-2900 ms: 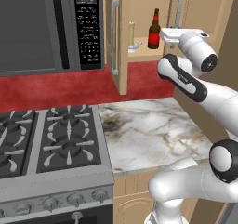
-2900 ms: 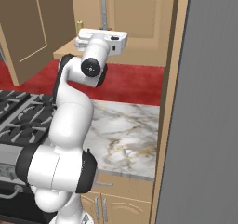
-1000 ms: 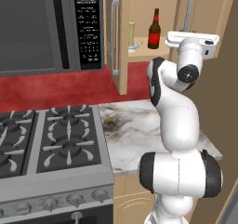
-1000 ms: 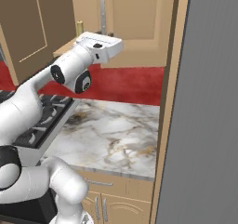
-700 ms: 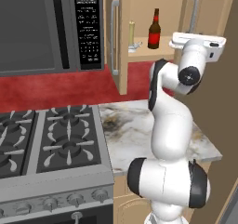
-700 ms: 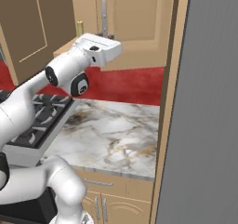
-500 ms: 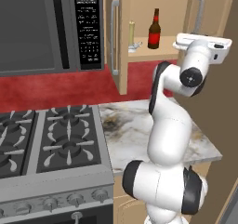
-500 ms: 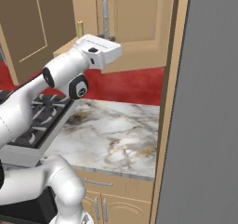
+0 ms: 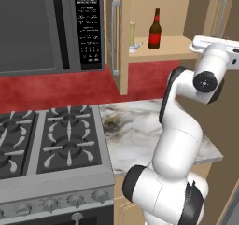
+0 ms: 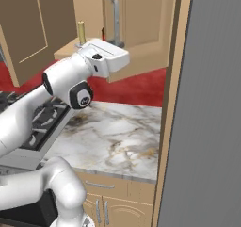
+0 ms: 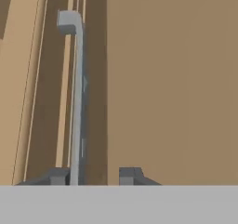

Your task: Get the candle and the beer from the cabinet and move them to the dining counter.

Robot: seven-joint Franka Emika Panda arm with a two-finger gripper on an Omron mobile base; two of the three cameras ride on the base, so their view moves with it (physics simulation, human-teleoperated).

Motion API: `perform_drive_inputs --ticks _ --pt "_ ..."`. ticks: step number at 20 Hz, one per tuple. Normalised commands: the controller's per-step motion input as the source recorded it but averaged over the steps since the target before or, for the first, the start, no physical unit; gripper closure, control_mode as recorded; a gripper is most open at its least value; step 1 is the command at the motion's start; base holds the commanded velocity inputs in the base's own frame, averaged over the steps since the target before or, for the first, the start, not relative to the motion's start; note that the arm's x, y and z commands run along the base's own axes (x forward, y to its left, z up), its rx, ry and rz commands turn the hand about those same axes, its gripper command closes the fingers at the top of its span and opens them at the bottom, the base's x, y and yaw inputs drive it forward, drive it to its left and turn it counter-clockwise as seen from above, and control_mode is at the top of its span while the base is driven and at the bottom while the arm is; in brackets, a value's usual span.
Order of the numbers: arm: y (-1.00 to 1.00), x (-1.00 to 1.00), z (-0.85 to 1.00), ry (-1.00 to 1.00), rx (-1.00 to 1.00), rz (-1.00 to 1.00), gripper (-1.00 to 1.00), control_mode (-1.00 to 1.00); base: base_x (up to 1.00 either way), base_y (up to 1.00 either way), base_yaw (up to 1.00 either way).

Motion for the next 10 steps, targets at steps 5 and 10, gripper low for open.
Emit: perform_drive_inputs --ticks 5,10 --pt "-0.48 -0.54 0.05 0.0 0.0 -0.06 1.0 -1.0 0.0 0.0 0.0" --pt "-0.42 -0.44 0.01 0.0 0.0 -0.05 1.0 -1.0 0.0 0.0 0.0"
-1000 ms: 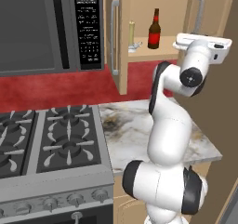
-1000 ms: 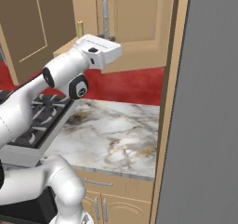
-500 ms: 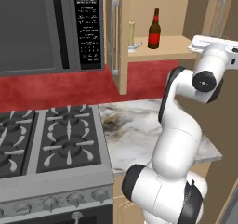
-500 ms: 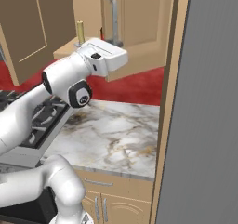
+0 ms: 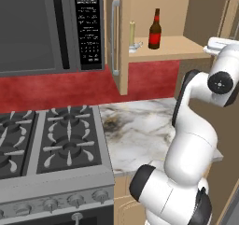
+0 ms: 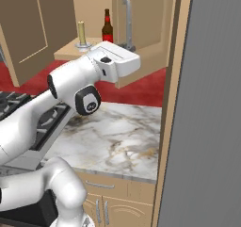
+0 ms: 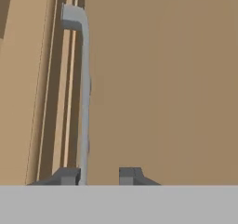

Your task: Get the candle and the beer from the cabinet and move them to the dining counter.

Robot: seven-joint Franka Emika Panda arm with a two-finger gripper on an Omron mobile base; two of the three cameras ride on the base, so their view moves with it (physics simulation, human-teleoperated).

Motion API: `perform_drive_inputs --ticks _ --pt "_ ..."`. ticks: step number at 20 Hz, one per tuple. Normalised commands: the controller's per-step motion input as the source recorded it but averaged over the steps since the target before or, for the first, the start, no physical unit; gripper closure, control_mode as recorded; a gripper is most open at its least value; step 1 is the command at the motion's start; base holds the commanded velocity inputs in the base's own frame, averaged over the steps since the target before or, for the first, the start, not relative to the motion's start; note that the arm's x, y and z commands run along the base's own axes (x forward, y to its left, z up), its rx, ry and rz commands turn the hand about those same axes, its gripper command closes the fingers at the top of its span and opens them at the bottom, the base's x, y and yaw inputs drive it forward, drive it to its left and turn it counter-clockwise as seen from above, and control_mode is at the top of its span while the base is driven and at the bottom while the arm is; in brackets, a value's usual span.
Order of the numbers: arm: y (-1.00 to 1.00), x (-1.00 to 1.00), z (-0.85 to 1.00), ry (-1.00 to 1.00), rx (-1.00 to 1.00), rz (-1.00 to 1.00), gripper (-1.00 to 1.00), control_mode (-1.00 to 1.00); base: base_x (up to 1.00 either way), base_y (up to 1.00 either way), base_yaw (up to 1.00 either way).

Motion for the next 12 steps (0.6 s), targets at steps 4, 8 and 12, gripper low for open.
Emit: perform_drive_inputs --ticks 4,8,12 --pt "-0.29 -0.29 0.0 0.0 0.0 -0.02 1.0 -1.0 0.0 0.0 0.0" --pt "-0.21 -0.2 0.0 0.0 0.0 0.0 1.0 -1.0 0.0 0.0 0.0" --pt "-0.18 -0.14 0.0 0.0 0.0 0.0 1.0 -1.0 0.0 0.0 0.0"
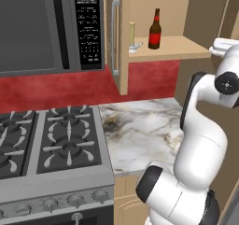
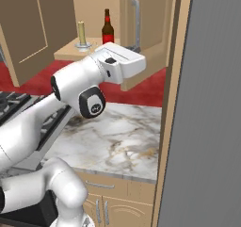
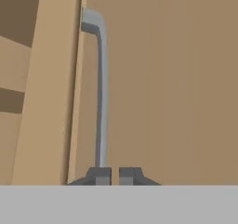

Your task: Get the candle and the beer from the cabinet and move them to the dining counter.

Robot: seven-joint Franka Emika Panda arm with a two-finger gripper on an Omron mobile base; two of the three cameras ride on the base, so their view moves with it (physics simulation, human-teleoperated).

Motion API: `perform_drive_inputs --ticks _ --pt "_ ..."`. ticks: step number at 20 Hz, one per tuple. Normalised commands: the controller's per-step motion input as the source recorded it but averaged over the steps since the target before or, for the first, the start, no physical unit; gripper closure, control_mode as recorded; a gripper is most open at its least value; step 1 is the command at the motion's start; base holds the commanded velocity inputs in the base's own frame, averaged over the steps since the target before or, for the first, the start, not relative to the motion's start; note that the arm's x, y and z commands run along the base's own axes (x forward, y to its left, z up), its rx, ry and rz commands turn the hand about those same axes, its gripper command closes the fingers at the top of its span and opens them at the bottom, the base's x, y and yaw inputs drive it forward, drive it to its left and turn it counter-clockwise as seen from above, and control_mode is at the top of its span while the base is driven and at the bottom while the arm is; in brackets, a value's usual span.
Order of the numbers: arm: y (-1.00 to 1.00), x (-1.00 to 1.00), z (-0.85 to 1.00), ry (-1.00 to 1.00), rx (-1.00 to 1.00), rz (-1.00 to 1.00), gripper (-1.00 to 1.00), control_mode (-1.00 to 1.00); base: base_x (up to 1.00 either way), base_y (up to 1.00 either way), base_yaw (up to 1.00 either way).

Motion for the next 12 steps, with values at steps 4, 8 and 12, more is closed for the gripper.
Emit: perform_drive_inputs --ticks 4,8,12 --pt "-0.25 -0.12 0.0 0.0 0.0 0.0 1.0 -1.0 0.0 0.0 0.0" --pt "-0.25 -0.1 0.0 0.0 0.0 0.0 1.0 -1.0 0.0 0.0 0.0" --pt "-0.25 -0.13 0.0 0.0 0.0 0.0 1.0 -1.0 0.0 0.0 0.0"
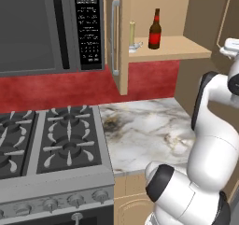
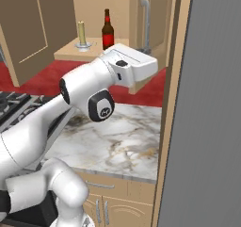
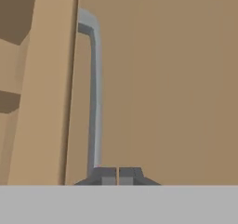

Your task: Get the candle and the beer from the cabinet and move them to the dining counter.

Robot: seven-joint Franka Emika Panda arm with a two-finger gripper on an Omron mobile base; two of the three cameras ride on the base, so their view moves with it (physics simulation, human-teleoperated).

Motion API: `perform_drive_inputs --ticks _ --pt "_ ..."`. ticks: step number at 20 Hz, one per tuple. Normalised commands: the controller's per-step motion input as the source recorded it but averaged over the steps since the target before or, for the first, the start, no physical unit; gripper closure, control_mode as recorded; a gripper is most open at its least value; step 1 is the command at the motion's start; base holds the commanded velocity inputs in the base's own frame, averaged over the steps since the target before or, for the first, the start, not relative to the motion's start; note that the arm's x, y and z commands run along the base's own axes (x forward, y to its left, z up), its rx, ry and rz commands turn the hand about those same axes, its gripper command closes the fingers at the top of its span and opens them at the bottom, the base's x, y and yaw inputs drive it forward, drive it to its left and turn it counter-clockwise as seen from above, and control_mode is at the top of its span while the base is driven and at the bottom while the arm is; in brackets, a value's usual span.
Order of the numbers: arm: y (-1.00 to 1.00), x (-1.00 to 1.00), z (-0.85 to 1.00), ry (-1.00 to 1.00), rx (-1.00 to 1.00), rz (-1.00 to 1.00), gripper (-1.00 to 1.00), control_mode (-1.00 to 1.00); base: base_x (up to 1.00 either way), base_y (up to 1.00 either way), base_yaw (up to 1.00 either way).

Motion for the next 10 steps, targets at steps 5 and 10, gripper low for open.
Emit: perform_drive_inputs --ticks 5,10 --pt "-0.11 -0.13 0.0 0.0 0.0 0.0 1.0 -1.0 0.0 0.0 0.0" --pt "0.0 -0.1 0.0 0.0 0.0 0.0 -1.0 -1.0 0.0 0.0 0.0"
